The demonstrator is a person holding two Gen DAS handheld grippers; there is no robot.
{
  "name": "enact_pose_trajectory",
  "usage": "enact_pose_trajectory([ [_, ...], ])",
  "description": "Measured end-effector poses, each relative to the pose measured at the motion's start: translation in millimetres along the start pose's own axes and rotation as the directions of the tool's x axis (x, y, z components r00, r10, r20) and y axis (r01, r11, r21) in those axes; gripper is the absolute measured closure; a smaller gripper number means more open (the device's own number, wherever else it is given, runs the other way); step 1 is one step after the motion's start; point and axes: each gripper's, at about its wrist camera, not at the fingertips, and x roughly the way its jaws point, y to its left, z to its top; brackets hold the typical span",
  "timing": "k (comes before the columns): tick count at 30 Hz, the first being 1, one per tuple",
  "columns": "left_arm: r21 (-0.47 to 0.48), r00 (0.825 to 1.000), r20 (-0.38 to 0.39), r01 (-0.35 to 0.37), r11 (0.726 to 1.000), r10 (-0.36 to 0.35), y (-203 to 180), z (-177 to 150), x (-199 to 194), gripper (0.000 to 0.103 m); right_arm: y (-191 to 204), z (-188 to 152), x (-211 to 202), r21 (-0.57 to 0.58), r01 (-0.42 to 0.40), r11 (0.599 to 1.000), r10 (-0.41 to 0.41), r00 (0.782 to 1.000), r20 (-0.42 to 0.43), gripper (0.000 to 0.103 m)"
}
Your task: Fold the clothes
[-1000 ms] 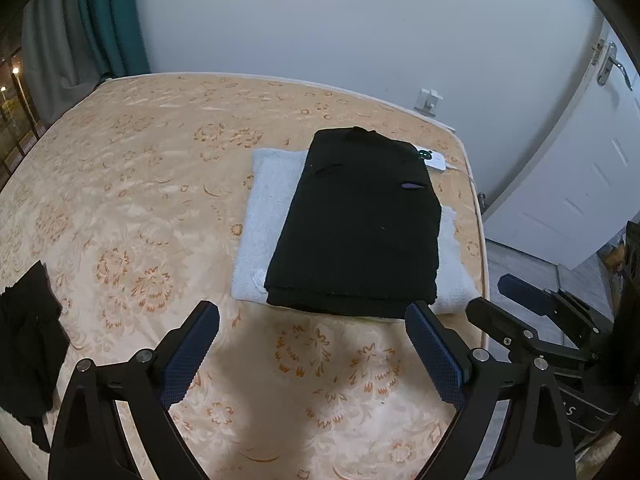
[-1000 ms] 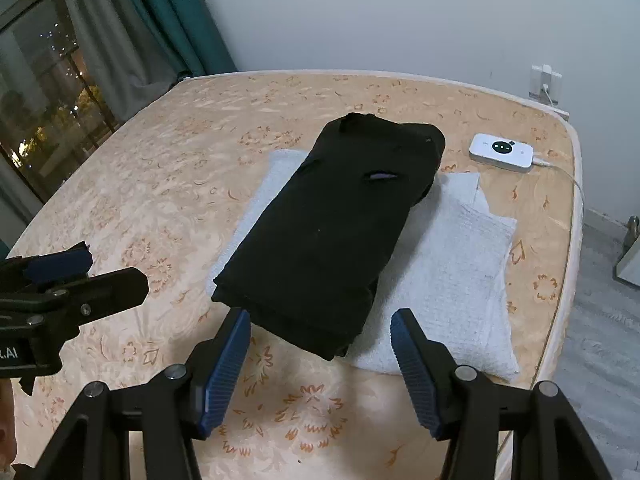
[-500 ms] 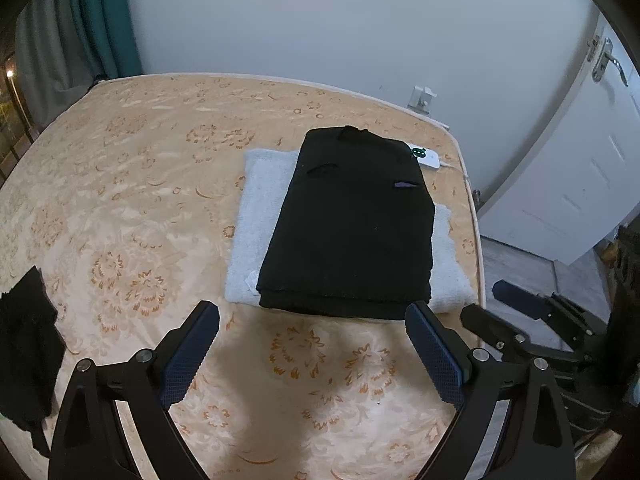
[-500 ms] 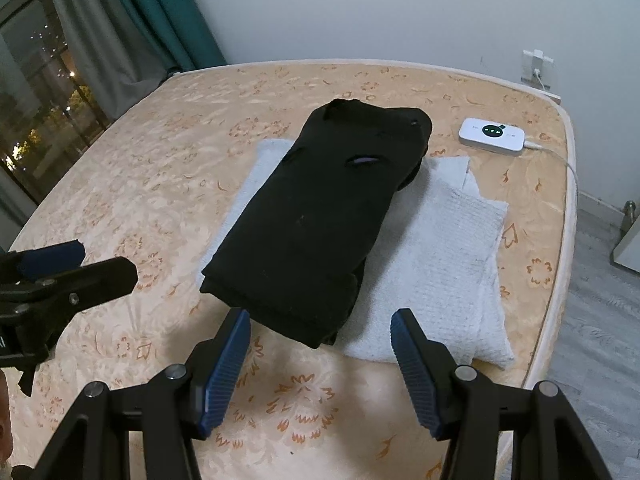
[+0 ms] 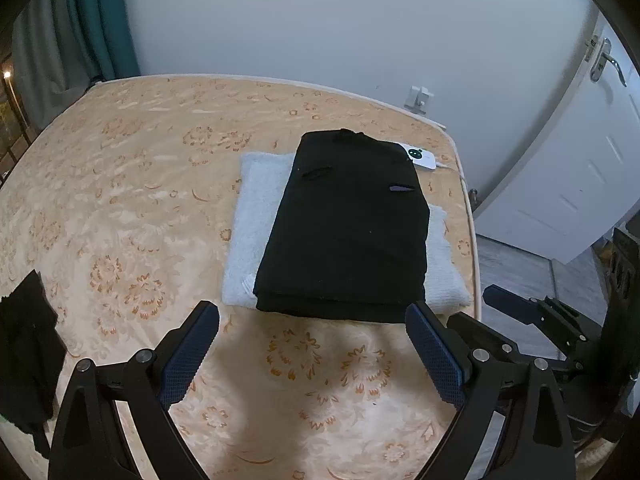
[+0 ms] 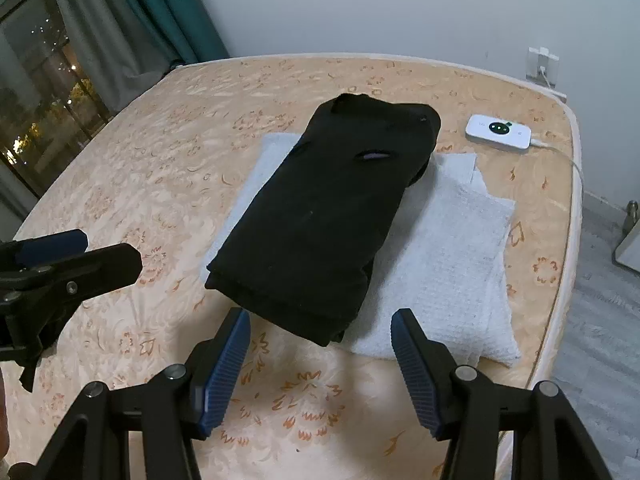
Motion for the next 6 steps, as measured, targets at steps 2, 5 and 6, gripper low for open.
enact_pose_trajectory([
  [2, 0.008, 1.000, 0.012, -0.010, 1.000, 0.010, -1.5, 0.0, -2.5, 0.006, 0.7, 0.1, -1.7, -0.001, 0.004, 1.000, -0.004, 1.000, 0.003, 0.042],
  [5, 0.020, 0.999, 0.030, -0.022, 1.000, 0.021, -3.2, -0.5, -6.5, 0.003, 2.8, 0.2, -4.3, -0.006, 0.007, 1.000, -0.007, 1.000, 0.008, 0.040],
  [6, 0.020, 0.999, 0.029, -0.013, 1.000, 0.013, -3.4, -0.5, -7.7, 0.003, 2.9, 0.1, -5.3, -0.006, 0.008, 1.000, -0.008, 1.000, 0.009, 0.040],
])
